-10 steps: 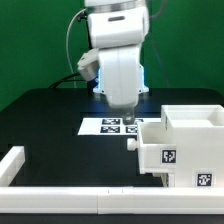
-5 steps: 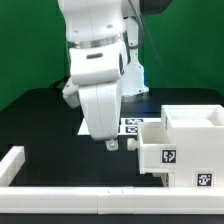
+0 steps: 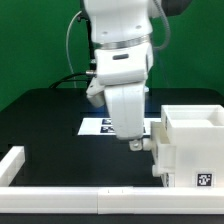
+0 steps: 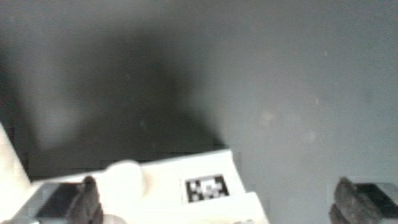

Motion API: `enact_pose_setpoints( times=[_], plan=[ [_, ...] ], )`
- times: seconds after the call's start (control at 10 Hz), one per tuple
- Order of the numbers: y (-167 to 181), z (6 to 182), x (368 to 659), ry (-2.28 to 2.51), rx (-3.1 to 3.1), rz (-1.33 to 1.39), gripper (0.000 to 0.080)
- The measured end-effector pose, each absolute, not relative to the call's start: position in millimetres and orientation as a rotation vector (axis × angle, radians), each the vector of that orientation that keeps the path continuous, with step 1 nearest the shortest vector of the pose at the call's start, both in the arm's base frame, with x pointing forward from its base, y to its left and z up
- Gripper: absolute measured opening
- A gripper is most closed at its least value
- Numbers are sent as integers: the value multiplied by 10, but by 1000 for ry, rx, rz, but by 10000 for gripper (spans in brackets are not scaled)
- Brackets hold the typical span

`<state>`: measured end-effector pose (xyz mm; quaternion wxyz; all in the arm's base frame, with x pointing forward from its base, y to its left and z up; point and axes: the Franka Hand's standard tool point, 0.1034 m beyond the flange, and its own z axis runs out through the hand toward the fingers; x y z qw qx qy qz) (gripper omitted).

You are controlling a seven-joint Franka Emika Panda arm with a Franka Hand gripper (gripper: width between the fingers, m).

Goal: Assemble drawer

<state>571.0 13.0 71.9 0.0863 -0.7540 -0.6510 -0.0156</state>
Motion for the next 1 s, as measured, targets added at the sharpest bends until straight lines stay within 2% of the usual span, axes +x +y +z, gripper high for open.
enact_pose_setpoints(
  times=[0.3,0.8,1.0],
  plan=[
    [194,708,5705,-1903,-2296,-50,649],
    [-100,744,5717,-1919,-2293,-50,649],
    [-119,732,5707,-1917,-2293,-49,649]
  ],
)
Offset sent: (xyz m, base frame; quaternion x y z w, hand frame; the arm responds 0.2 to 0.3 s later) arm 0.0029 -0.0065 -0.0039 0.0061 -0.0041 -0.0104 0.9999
